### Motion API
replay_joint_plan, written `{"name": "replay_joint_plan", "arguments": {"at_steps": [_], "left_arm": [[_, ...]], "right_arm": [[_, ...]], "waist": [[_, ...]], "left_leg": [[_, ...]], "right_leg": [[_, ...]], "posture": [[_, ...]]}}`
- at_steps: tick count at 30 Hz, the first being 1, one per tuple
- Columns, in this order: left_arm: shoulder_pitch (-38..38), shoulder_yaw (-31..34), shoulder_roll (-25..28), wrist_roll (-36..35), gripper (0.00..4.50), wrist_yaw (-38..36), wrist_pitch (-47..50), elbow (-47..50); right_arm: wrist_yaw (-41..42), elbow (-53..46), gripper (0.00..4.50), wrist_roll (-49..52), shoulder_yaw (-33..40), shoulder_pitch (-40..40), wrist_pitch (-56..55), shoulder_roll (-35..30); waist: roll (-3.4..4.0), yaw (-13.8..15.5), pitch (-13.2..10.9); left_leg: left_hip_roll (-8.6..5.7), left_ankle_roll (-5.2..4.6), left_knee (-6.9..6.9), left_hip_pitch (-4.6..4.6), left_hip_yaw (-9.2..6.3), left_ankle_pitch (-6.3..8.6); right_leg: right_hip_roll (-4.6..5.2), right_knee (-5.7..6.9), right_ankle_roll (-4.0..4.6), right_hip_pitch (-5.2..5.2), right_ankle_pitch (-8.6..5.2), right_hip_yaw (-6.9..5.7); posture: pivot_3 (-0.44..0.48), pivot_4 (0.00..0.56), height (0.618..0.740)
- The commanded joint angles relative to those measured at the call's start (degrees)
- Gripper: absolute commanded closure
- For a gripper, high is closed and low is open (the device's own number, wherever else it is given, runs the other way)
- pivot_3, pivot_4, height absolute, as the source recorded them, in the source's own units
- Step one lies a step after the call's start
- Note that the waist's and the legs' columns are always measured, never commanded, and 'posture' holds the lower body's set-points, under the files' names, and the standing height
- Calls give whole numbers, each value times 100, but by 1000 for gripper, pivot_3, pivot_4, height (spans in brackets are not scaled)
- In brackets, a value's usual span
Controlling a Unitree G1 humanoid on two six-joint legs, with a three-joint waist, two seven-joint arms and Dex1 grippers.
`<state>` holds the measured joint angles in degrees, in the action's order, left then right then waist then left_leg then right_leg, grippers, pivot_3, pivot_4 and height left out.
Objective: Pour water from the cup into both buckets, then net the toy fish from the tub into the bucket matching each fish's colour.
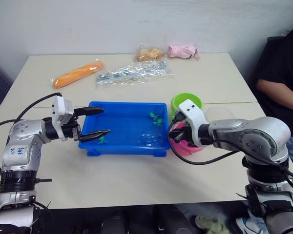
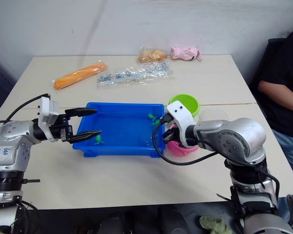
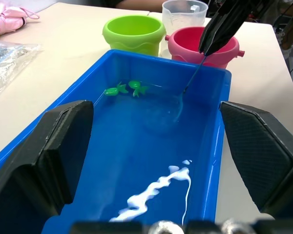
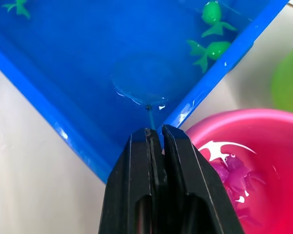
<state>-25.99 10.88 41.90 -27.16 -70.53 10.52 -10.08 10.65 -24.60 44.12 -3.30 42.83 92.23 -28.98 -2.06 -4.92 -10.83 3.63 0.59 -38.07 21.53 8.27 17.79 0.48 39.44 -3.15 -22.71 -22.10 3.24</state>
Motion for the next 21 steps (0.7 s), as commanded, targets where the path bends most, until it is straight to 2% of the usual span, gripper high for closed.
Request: {"name": "replay_joint_plan", "arguments": {"at_steps": [1, 16, 21], "left_arm": [[-7, 112, 35, -51, 58, 50, -84, 107], [86, 105, -117, -107, 58, 187, -108, 250], [55, 97, -151, -98, 58, 199, -122, 225]], "right_arm": [[-216, -10, 4500, -343, 95, 147, 27, -40], [-205, 144, 4500, -1095, -363, 476, -5, -65], [-145, 110, 4500, -1305, -631, 438, -250, -272]], "waist": [[0, 0, 0], [0, 21, 0], [0, 22, 0]], "left_leg": [[0, 0, 0, 0, 0, 0], [-3, -1, 1, 4, -1, 0], [-4, -1, 1, 4, -1, 0]], "right_leg": [[0, 0, 0, 0, 0, 0], [4, -5, 0, 0, 0, -1], [4, -5, 0, 0, 0, -2]], "posture": [[0, 150, 740], [0, 150, 740], [0, 150, 740]]}}
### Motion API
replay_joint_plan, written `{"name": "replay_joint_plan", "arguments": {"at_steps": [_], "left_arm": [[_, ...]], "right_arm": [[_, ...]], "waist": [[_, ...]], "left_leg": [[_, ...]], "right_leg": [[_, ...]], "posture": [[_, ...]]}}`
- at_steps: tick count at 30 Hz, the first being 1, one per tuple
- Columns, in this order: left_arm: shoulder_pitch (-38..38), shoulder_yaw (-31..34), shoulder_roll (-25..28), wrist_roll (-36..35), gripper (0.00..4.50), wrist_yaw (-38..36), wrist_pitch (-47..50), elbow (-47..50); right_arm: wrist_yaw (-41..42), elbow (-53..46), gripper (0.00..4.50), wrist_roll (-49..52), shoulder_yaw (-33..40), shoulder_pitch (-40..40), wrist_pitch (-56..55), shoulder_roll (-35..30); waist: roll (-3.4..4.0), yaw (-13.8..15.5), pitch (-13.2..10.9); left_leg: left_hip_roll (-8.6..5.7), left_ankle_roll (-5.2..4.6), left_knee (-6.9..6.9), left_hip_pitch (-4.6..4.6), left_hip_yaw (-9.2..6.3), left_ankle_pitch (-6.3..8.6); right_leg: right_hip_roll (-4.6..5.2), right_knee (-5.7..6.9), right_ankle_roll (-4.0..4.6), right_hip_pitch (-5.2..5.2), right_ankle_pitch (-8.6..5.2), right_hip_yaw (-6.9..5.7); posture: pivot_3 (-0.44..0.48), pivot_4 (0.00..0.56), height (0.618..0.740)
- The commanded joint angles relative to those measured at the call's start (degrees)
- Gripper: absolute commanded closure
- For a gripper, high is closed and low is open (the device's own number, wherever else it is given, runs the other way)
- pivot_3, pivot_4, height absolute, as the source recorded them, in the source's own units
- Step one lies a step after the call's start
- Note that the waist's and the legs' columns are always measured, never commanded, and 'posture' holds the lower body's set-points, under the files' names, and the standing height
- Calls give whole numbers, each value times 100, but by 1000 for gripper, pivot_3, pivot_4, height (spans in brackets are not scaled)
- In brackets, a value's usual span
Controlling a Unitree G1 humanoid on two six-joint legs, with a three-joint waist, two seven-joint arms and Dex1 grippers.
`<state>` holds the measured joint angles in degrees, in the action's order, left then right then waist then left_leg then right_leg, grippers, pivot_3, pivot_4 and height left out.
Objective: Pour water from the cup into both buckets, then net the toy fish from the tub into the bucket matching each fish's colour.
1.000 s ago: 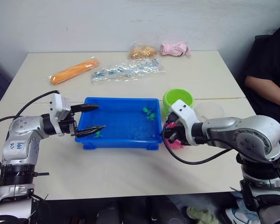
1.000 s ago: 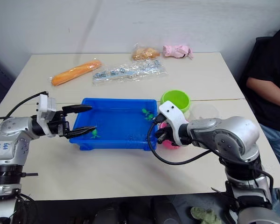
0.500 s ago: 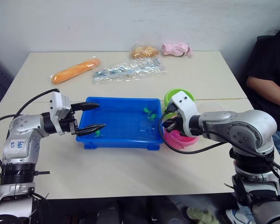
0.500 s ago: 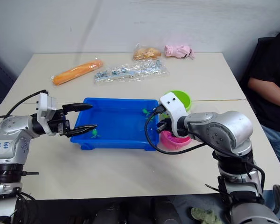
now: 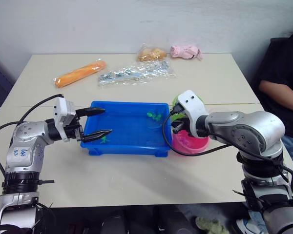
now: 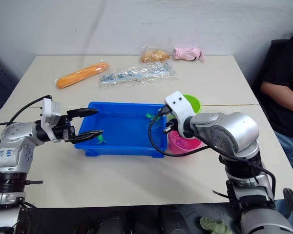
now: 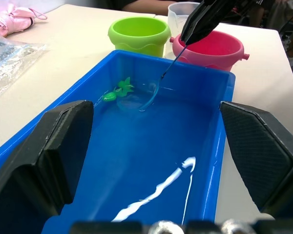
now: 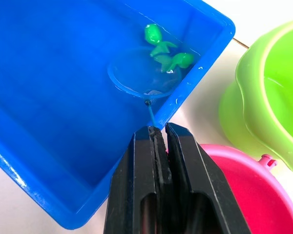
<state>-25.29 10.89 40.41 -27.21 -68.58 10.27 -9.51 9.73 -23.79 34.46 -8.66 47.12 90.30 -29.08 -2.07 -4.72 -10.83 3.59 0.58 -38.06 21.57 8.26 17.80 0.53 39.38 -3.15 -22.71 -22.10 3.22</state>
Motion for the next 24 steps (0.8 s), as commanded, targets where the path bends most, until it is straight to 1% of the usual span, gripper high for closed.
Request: {"name": "replay_joint_plan", "arguments": {"at_steps": [1, 7, 12, 15, 21, 24], "left_arm": [[-18, 93, -5, -92, 58, 6, -104, 163], [-29, 87, -19, -95, 58, 15, -122, 154], [-42, 80, -23, -103, 58, 9, -115, 161], [-44, 73, -28, -105, 58, 11, -107, 174], [-22, 82, -33, -115, 58, 26, -91, 225], [-4, 84, -46, -122, 58, 42, -87, 255]], "right_arm": [[-31, 18, 4500, -368, -139, -1, -94, -300], [121, -53, 4500, -493, -478, -22, -255, -527], [234, -24, 4500, -492, -637, -9, -222, -469], [272, 126, 4500, -297, -173, -20, 136, 101], [246, 302, 4500, -59, 187, -6, 220, 359], [91, 383, 4500, -119, 280, 23, 220, 391]], "waist": [[0, 7, 0], [0, 21, 0], [-1, 22, 1], [-2, 12, 1], [-2, -14, 1], [-2, -20, 1]], "left_leg": [[0, 0, 0, 0, 0, 0], [-2, 0, 0, 1, 0, 0], [-2, -1, 1, 1, -1, 1], [-2, -1, 0, 1, -2, 0], [-1, -1, 4, 1, -1, 0], [-1, -1, 5, 1, -1, 0]], "right_leg": [[0, 0, 0, 0, 0, 0], [3, -3, 0, 0, 0, -1], [3, -3, 0, 1, 0, -1], [3, -3, 0, 1, 0, -2], [2, -3, 0, -2, 0, -2], [2, -2, 0, -3, 0, -2]], "posture": [[0, 150, 740], [0, 150, 740], [0, 150, 740], [0, 150, 740], [0, 150, 740], [0, 150, 740]]}}
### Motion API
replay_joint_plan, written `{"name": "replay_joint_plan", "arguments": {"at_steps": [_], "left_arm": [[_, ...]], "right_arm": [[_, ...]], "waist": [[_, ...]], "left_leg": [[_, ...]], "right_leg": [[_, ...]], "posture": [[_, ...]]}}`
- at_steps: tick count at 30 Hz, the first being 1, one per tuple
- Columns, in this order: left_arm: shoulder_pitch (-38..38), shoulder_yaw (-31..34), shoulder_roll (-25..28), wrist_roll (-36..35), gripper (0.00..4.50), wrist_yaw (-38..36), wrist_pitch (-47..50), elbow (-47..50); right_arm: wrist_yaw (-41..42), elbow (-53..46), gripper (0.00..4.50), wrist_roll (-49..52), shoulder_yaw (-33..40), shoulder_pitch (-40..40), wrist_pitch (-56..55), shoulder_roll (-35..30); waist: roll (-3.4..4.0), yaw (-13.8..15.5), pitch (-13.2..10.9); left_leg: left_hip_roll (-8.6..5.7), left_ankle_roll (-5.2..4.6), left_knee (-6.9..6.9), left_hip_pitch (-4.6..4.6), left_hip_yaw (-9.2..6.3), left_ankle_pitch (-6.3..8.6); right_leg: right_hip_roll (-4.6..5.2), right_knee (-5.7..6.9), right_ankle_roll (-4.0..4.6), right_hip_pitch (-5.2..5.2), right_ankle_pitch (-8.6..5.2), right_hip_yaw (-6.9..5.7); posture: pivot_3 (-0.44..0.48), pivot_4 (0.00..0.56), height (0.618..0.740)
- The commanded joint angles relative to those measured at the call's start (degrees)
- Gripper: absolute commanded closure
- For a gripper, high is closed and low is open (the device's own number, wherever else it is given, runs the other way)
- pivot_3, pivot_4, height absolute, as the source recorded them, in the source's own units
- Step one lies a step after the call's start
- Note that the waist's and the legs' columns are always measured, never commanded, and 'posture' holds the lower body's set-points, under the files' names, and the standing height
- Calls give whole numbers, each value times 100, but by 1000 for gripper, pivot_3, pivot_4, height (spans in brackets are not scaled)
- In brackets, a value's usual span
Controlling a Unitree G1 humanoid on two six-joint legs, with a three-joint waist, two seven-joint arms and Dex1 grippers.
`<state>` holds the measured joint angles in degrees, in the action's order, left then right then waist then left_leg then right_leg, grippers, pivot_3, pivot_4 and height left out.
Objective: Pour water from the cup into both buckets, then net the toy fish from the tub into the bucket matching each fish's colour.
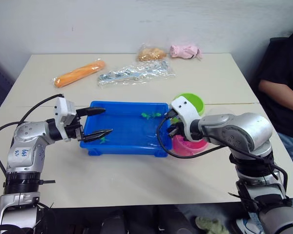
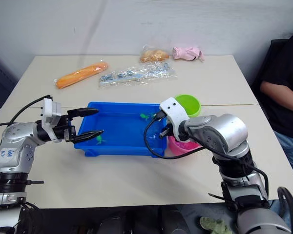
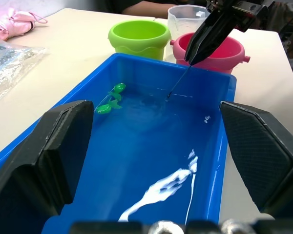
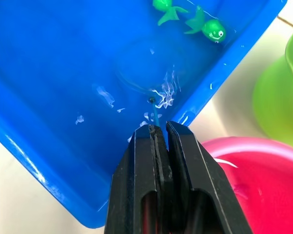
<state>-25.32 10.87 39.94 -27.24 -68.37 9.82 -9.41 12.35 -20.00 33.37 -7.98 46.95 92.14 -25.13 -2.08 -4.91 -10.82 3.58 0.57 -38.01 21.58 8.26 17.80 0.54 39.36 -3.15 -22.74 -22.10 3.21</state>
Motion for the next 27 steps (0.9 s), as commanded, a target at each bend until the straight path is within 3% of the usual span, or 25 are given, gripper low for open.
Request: {"name": "replay_joint_plan", "arguments": {"at_steps": [1, 6, 12, 18, 27], "left_arm": [[5, 86, -3, -122, 58, 27, -38, 257], [46, 95, -22, -132, 58, 42, -18, 318], [20, 76, -64, -128, 58, 50, -28, 324], [12, 72, -73, -128, 58, 37, -29, 328], [39, 116, -10, -129, 58, -1, -23, 298]], "right_arm": [[-227, 8, 4500, -61, 216, 46, 36, -2], [-568, 144, 4500, -230, -22, 183, 36, -216], [-897, 253, 4500, -384, 436, 327, 36, 334], [-1050, 165, 4500, -556, 530, 362, 36, 445], [-605, -681, 4500, -603, 187, 12, -280, -223]], "waist": [[0, -2, 0], [0, 12, 0], [0, 10, 0], [0, 4, 0], [1, 13, -1]], "left_leg": [[0, 0, 0, 0, 0, 0], [0, 0, 1, 1, 0, 0], [-2, 0, 1, 4, 0, 0], [-1, 0, 4, 6, 0, 0], [-1, 0, 10, 10, -1, 0]], "right_leg": [[0, 0, 0, -1, 0, 0], [0, -1, 0, -1, 0, 0], [2, -5, 0, -2, 0, 0], [1, -5, 0, -6, 0, 0], [1, -17, 0, -6, 0, -1]], "posture": [[0, 150, 740], [0, 150, 740], [0, 150, 740], [0, 150, 740], [0, 150, 740]]}}
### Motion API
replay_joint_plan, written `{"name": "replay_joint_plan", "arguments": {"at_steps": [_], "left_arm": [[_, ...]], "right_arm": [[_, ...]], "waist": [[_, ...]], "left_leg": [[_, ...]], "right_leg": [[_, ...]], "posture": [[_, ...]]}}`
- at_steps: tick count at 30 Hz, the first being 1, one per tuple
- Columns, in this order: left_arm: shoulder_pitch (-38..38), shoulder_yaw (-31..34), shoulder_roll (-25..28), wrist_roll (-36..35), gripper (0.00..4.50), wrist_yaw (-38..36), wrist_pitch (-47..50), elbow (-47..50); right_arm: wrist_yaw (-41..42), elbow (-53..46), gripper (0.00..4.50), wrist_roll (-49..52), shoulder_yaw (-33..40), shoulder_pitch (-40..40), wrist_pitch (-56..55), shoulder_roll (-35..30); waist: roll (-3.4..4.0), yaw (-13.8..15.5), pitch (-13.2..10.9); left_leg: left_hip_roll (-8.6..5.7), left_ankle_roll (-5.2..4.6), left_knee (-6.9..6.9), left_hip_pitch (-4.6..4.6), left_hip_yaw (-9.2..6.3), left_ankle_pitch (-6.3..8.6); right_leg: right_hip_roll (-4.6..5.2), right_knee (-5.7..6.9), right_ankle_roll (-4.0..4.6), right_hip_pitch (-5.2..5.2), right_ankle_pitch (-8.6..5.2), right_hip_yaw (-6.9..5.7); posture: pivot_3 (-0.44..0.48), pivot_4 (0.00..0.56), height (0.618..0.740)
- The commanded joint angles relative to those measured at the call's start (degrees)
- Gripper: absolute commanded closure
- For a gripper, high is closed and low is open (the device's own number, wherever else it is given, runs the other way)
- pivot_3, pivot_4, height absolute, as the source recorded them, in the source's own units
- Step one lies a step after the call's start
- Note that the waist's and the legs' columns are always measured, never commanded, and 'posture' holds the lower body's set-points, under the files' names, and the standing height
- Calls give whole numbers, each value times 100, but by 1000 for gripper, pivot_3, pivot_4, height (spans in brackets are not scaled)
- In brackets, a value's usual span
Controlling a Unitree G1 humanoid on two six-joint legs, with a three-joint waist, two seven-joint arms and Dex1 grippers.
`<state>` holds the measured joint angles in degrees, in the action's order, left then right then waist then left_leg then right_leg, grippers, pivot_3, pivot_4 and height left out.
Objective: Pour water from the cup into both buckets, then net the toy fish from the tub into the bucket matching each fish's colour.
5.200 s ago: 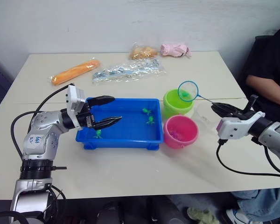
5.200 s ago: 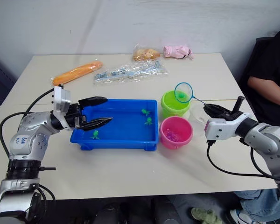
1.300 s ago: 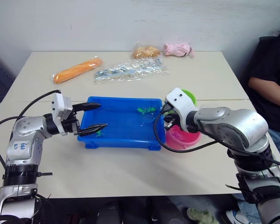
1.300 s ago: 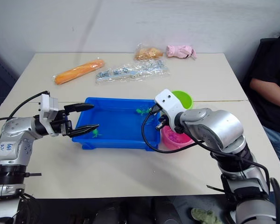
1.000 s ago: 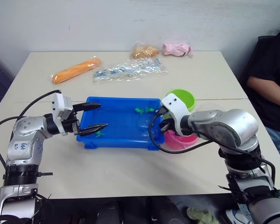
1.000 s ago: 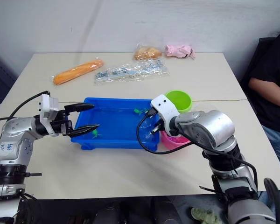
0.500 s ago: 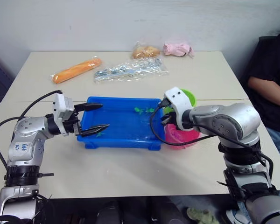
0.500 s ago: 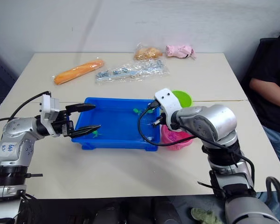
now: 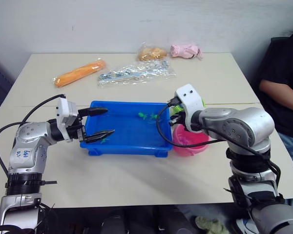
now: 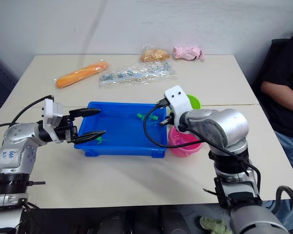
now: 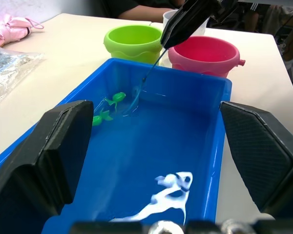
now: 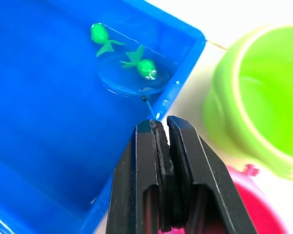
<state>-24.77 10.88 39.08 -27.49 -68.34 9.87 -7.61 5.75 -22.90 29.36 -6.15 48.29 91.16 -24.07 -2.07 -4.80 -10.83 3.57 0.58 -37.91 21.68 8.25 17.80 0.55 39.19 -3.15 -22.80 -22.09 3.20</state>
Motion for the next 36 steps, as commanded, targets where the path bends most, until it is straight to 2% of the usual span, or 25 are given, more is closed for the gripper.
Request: {"name": "replay_joint_plan", "arguments": {"at_steps": [1, 11, 19, 24, 29, 36], "left_arm": [[-9, 121, 80, -108, 58, -5, -24, 123], [-1, 119, 82, -112, 58, 1, -8, 120], [-91, 90, 116, -87, 58, -68, -13, -1], [-164, 61, 130, -82, 58, -131, -7, -69], [-242, 20, 116, -74, 58, -199, -9, -147], [-334, -46, 62, -62, 58, -241, -23, -208]], "right_arm": [[107, -463, 4500, -215, -44, -187, -231, -441], [597, -841, 4500, -236, -364, -546, -801, -1110], [1394, -1412, 4500, 214, -109, -1005, -809, -1679], [1735, -1700, 4500, 426, 254, -1315, -977, -1784], [2381, -1918, 4500, 646, 759, -1922, -2219, -1701], [2408, -1585, 4500, 643, 1314, -2335, -3034, -1410]], "waist": [[0, 5, 0], [0, 16, 0], [0, 27, 0], [-1, 20, 0], [-1, 17, 0], [-1, -4, 0]], "left_leg": [[0, 0, 2, 1, 0, 0], [0, 0, 4, 7, -3, 0], [0, -1, 5, 9, -7, 1], [0, -1, 6, 10, -10, 1], [0, -1, 7, 13, -12, 1], [2, -1, 5, 12, -12, 1]], "right_leg": [[0, -3, 0, 0, 0, 0], [1, -12, 0, 0, 0, -4], [1, -17, 0, 1, 0, -7], [1, -19, -1, 3, 0, -9], [-1, -23, -1, 3, 0, -12], [-5, -18, -1, 3, 1, -11]], "posture": [[0, 150, 740], [0, 150, 740], [0, 150, 740], [0, 150, 740], [0, 150, 740], [0, 150, 740]]}}
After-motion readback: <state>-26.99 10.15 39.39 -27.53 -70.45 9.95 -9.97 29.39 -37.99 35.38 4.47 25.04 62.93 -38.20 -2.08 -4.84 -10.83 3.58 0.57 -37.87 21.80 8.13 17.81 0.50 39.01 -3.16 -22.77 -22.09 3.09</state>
